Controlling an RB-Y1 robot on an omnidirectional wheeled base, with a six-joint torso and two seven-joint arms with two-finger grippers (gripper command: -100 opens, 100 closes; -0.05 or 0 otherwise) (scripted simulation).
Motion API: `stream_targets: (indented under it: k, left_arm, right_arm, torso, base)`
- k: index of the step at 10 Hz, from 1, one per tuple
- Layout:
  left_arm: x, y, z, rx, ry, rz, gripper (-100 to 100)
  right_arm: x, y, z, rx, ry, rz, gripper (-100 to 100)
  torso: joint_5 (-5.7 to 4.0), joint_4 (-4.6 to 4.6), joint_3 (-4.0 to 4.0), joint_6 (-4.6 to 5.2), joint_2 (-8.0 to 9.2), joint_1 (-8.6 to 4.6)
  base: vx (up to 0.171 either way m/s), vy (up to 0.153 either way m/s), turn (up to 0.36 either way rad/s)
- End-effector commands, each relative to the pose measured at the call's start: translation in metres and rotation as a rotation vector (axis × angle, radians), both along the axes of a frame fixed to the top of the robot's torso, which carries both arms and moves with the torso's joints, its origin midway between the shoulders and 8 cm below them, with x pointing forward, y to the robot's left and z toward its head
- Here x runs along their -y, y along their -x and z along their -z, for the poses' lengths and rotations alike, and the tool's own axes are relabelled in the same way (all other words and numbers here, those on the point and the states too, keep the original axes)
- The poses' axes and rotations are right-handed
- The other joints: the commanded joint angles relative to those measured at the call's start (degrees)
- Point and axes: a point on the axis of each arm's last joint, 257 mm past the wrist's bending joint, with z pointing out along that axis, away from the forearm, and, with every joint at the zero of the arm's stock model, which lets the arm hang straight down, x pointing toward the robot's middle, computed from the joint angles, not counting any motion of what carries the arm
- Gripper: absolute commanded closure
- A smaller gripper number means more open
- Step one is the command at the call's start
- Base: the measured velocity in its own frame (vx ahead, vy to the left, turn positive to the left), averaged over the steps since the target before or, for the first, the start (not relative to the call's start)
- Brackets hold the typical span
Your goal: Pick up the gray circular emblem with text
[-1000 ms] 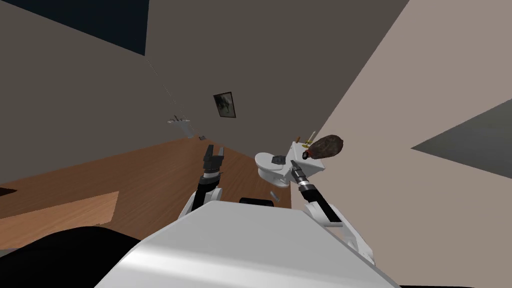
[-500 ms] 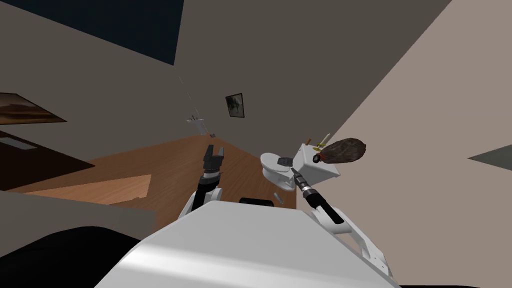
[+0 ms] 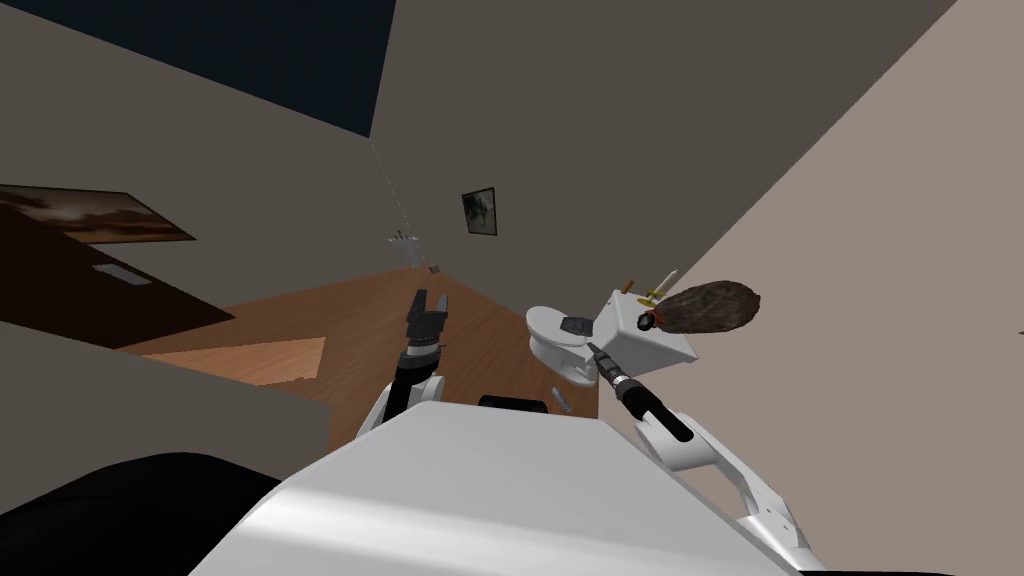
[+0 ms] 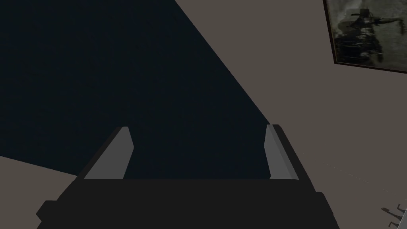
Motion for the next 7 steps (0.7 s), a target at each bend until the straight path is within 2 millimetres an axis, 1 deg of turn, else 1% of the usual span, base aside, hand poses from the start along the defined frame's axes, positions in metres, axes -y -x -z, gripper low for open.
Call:
stream_targets:
  k: [1, 2, 4, 5, 7]
  left_arm:
    - [0.0, 0.0, 0.0, 0.0, 0.0, 0.0, 0]
    - [0.0, 0.0, 0.0, 0.0, 0.0, 0.0, 0]
    - [0.0, 0.0, 0.0, 0.0, 0.0, 0.0, 0]
    - [0.0, 0.0, 0.0, 0.0, 0.0, 0.0, 0]
    - [0.0, 0.0, 0.0, 0.0, 0.0, 0.0, 0]
  right_arm:
    - [0.023, 0.01, 0.016, -0.066, 0.043, 0.014, -100]
    - [0.025, 0.01, 0.015, -0.067, 0.051, 0.009, -100]
    - [0.063, 0.025, 0.034, -0.167, 0.127, 0.037, -100]
    - [0.067, 0.024, 0.032, -0.172, 0.143, 0.03, -100]
    - [0.107, 0.037, 0.04, -0.257, 0.223, 0.062, -100]
  torso:
    - [0.0, 0.0, 0.0, 0.0, 0.0, 0.0]
    - [0.0, 0.0, 0.0, -0.03, 0.0, 0.0]
    - [0.0, 0.0, 0.0, -0.01, 0.0, -0.01]
    - [0.01, 0.0, 0.0, -0.02, 0.0, 0.01]
    - [-0.01, 0.0, -0.01, -0.01, -0.02, -0.04]
  base:
    - [-0.021, 0.025, 0.197]
    - [-0.016, 0.016, 0.059]
    - [-0.017, 0.026, 0.16]
    - [-0.015, 0.015, 0.077]
    - [-0.013, 0.014, 0.151]
